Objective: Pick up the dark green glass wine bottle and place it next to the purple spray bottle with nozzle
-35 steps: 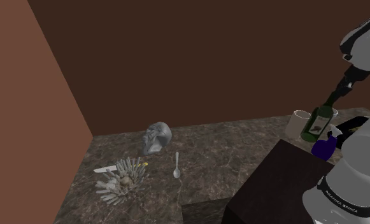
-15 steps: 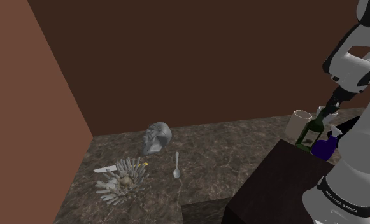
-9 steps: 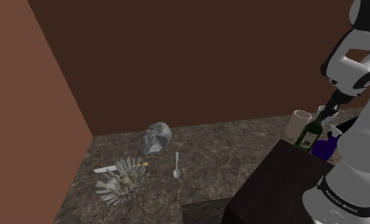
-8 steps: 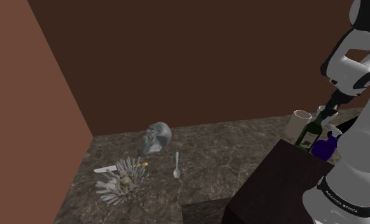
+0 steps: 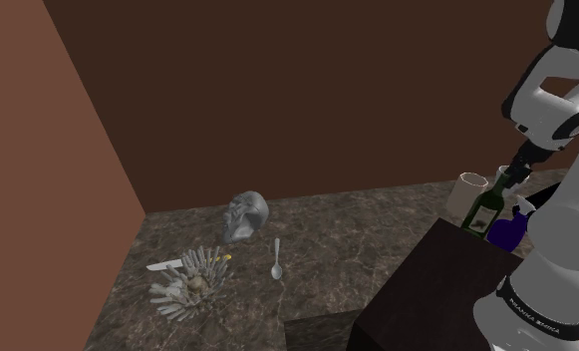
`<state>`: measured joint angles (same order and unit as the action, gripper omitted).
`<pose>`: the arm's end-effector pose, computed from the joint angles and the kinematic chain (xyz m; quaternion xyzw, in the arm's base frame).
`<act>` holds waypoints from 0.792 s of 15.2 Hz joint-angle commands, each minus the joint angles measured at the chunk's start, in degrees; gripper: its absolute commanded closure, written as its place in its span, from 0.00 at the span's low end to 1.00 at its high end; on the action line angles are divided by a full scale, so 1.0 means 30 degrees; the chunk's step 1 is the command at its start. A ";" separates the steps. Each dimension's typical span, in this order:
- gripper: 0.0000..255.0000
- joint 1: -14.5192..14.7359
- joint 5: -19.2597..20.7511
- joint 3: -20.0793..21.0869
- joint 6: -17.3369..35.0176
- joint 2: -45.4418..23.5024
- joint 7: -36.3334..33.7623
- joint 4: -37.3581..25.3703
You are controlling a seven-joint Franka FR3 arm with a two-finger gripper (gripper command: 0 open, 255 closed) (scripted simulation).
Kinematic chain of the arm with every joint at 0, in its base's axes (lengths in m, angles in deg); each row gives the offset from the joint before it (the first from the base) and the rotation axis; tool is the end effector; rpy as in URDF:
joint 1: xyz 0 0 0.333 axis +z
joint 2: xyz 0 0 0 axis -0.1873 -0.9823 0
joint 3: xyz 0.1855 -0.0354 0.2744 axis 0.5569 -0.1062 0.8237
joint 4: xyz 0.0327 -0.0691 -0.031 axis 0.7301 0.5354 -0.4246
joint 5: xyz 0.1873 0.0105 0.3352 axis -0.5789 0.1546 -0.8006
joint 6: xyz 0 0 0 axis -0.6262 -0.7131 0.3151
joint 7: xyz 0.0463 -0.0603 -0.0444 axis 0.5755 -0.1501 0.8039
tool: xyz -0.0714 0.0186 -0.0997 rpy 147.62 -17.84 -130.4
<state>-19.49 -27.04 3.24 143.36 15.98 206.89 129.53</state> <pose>0.1250 -0.5026 0.2472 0.9914 0.0939 0.0887 0.0218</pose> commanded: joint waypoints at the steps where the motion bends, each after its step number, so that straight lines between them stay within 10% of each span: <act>1: 0.00 0.0418 0.0962 -0.0615 -0.0268 0.0699 -0.0635 0.0128; 4: 0.00 0.1599 0.3884 -0.2307 -0.1078 0.2766 -0.2590 0.0334; 12: 0.00 0.1553 0.3903 -0.2261 -0.1072 0.2777 -0.2603 0.0335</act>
